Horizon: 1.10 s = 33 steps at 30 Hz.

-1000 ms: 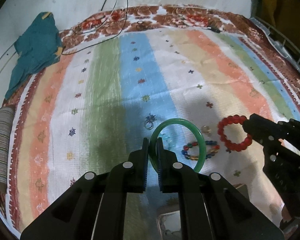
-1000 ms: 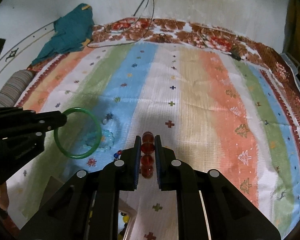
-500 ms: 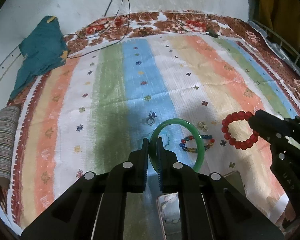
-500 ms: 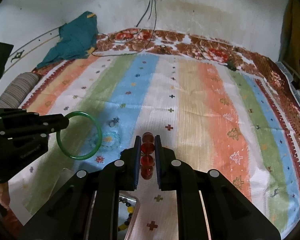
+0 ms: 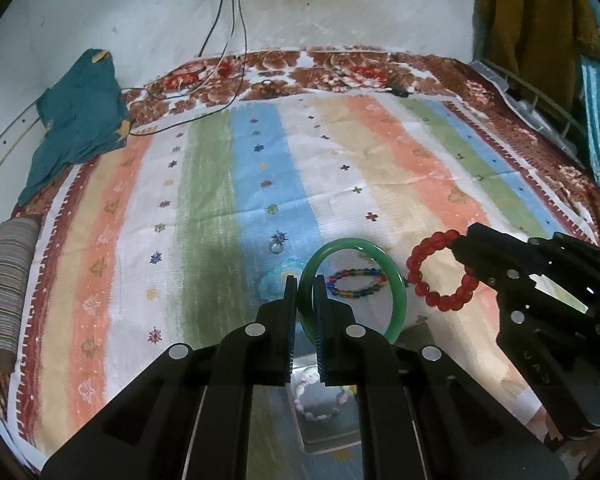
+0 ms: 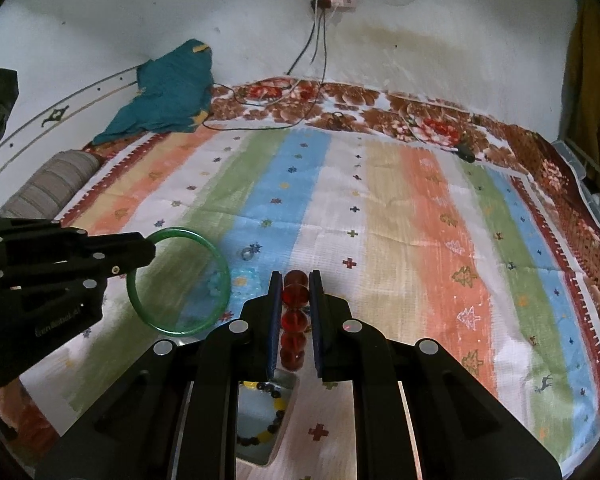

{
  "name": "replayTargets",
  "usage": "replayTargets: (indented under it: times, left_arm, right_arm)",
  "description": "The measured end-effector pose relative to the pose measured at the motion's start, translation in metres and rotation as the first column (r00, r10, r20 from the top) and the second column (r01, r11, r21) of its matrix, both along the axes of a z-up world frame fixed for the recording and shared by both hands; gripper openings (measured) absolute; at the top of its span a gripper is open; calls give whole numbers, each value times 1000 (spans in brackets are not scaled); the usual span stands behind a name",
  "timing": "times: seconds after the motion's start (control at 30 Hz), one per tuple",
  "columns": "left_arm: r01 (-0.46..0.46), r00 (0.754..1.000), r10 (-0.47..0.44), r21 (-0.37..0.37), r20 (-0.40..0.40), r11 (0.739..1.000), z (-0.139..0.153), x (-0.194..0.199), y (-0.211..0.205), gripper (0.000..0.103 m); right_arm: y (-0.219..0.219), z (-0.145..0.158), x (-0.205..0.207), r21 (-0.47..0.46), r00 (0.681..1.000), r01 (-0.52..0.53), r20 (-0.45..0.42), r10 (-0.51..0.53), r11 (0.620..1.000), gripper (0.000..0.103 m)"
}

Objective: Organize jewelry
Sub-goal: 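Lift the bangle and red bracelet and carry both over the tin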

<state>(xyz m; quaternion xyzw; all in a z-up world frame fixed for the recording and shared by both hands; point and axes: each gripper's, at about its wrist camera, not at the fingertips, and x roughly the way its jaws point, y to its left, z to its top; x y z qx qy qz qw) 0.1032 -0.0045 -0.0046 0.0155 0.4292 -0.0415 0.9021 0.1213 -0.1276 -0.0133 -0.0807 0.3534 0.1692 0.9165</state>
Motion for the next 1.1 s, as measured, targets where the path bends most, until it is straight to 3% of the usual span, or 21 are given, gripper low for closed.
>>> replayTargets:
  times: [0.8, 1.07, 1.1]
  left_arm:
    - [16, 1000, -16, -19, 13, 1000, 4, -44, -3, 8]
    - [19, 999, -20, -28, -35, 999, -4, -49, -4, 12]
    - [6, 999, -8, -30, -47, 1000, -5, -47, -3, 14]
  right_arm:
    - [2, 2, -52, 38, 997, -68, -27, 69, 997, 14]
    - [1, -4, -60, 16, 997, -64, -51, 65, 998, 14]
    - [0, -5, -59, 3, 997, -55, -52, 55, 998, 18]
